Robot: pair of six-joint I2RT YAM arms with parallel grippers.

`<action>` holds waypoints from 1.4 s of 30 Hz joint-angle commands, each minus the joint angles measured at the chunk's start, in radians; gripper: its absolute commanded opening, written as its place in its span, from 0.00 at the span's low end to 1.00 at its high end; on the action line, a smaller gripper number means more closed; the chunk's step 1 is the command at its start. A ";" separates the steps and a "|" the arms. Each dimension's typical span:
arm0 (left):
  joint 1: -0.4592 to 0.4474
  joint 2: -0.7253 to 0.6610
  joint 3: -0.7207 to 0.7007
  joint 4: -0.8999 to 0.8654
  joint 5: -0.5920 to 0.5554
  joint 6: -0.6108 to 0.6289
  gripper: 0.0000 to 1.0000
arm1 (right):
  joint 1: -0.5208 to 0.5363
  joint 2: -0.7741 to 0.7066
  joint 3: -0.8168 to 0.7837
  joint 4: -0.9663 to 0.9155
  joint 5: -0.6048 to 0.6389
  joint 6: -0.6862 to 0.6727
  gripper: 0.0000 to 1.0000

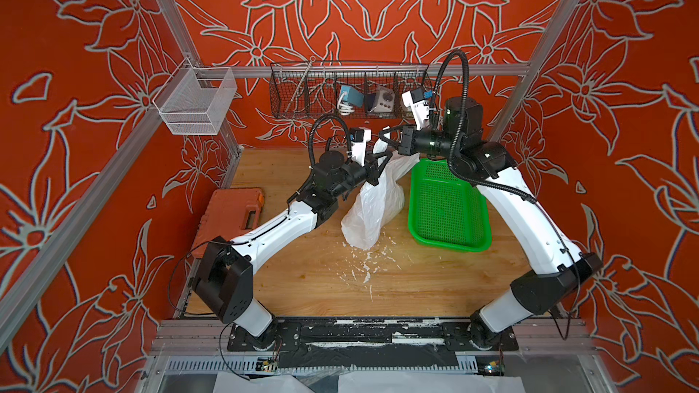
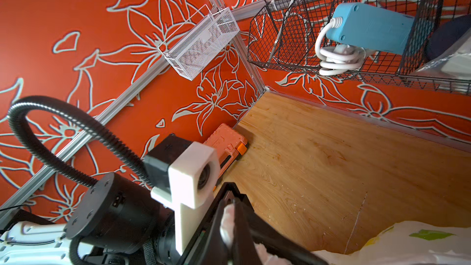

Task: Place the pears into plastic bags & tie knots
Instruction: Tie the plastic bag at the center of the board.

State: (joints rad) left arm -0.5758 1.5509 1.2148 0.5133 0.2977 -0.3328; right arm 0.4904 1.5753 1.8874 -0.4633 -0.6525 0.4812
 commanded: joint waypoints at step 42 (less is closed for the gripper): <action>0.030 -0.080 -0.121 -0.015 0.079 -0.065 0.00 | -0.339 0.006 -0.147 -0.110 0.481 0.002 0.72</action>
State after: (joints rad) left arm -0.5491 1.5005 1.0958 0.4976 0.3611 -0.4088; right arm 0.1562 1.5848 1.7485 -0.5781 -0.1612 0.4946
